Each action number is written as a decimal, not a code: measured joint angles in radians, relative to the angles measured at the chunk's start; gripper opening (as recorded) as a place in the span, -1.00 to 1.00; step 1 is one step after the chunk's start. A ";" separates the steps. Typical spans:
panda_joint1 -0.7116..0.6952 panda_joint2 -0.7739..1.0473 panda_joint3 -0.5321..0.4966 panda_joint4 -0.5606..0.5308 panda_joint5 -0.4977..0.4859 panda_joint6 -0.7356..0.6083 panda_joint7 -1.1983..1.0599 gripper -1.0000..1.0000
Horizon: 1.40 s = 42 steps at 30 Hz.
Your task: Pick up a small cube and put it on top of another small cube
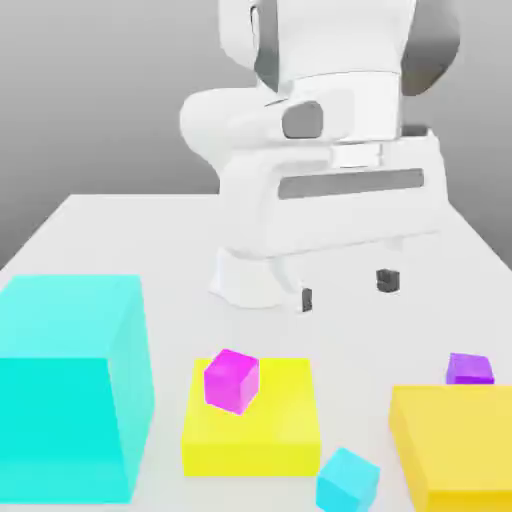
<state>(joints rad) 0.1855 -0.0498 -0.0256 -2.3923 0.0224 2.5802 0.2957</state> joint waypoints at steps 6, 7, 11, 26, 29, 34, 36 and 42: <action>0.020 0.217 0.021 -0.027 -0.009 0.081 -0.135 0.00; 0.021 0.253 0.026 -0.031 -0.015 0.095 -0.154 0.00; 0.023 0.398 0.033 -0.022 -0.029 0.186 -0.184 0.00; 0.024 0.336 0.039 -0.028 -0.031 0.125 -0.189 -1.00; 0.059 0.319 0.084 0.060 -0.047 0.019 -0.236 -1.00; 0.131 0.317 0.171 0.239 -0.074 -0.165 -0.331 -1.00; 0.162 0.318 0.206 0.311 -0.084 -0.238 -0.369 -1.00; 0.194 0.407 0.217 0.339 -0.118 -0.180 -0.379 1.00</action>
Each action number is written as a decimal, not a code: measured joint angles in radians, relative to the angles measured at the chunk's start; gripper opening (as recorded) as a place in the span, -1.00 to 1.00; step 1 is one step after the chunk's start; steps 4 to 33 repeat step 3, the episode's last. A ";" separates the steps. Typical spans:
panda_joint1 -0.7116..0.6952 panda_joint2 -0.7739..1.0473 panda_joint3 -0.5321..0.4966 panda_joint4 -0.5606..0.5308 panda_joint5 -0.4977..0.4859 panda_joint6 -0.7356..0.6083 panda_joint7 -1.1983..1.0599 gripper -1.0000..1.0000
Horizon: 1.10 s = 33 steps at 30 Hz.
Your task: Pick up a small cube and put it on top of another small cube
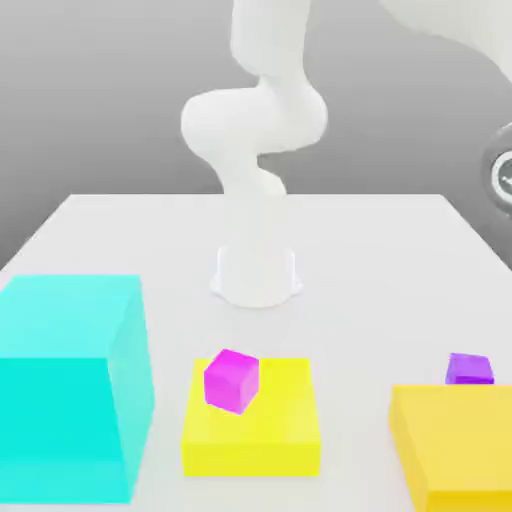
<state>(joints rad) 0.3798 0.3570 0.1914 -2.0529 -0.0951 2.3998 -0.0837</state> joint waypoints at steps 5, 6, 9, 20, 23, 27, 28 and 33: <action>0.000 0.000 0.000 0.000 0.000 0.000 0.000 1.00; 0.000 0.000 0.000 0.000 0.000 0.000 0.000 1.00; 0.000 0.000 0.000 0.000 0.000 0.000 0.000 1.00; 0.000 0.000 0.000 0.000 0.000 0.000 0.000 1.00; 0.000 0.000 0.000 0.000 0.000 0.000 0.000 1.00; 0.000 0.000 0.000 0.000 0.000 0.000 0.000 1.00; 0.000 0.000 0.000 0.000 0.000 0.000 0.000 1.00; 0.000 0.000 0.000 0.000 0.000 0.000 0.000 1.00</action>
